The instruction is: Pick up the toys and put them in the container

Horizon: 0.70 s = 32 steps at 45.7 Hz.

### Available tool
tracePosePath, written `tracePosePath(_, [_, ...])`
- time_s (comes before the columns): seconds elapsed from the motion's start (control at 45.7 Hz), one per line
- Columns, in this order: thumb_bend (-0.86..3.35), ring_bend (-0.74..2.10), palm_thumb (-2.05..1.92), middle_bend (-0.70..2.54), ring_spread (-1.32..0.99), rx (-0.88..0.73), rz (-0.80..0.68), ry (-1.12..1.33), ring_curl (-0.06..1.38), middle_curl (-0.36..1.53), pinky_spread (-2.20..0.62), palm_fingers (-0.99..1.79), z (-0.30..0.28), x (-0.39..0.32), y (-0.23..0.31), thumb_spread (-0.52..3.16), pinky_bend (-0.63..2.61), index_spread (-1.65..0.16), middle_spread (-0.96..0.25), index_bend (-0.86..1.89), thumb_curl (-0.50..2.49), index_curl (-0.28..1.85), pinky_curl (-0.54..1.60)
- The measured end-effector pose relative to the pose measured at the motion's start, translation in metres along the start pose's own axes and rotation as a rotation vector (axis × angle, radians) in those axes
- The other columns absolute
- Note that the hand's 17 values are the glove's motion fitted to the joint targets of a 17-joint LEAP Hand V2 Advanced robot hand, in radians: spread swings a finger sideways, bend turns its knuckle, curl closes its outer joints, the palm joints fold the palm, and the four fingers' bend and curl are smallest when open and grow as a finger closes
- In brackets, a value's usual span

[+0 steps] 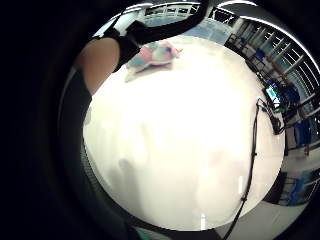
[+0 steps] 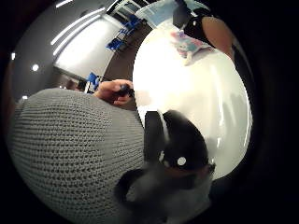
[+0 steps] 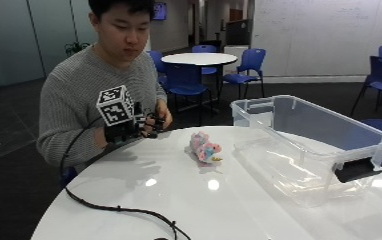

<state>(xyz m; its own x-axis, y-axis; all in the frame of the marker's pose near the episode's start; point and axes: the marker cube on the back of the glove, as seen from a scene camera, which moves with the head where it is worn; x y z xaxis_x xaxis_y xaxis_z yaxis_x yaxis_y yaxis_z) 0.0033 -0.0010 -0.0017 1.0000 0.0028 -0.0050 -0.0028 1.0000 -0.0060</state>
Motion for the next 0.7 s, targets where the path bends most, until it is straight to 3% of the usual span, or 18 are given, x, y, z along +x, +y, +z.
tracePosePath(0.197, [0.06,0.32,0.05,0.16,-0.22,-0.016,0.005,0.011,0.11,0.06,-0.01,0.35,-0.001,0.002,-0.001,1.01,0.5,-0.29,-0.21,0.28,0.05,0.15,0.18])
tracePosePath(0.459, [0.05,0.37,0.02,0.18,-0.29,-0.065,0.013,0.015,0.14,0.11,-0.01,0.31,0.003,-0.001,-0.016,1.34,0.53,-0.36,-0.25,0.28,0.12,0.21,0.22])
tracePosePath(0.7, [0.01,0.42,-0.01,0.15,-0.28,-0.169,-0.055,0.112,0.17,0.14,-0.01,0.17,-0.003,0.01,-0.142,1.41,0.64,-0.38,-0.24,0.15,0.16,0.23,0.28])
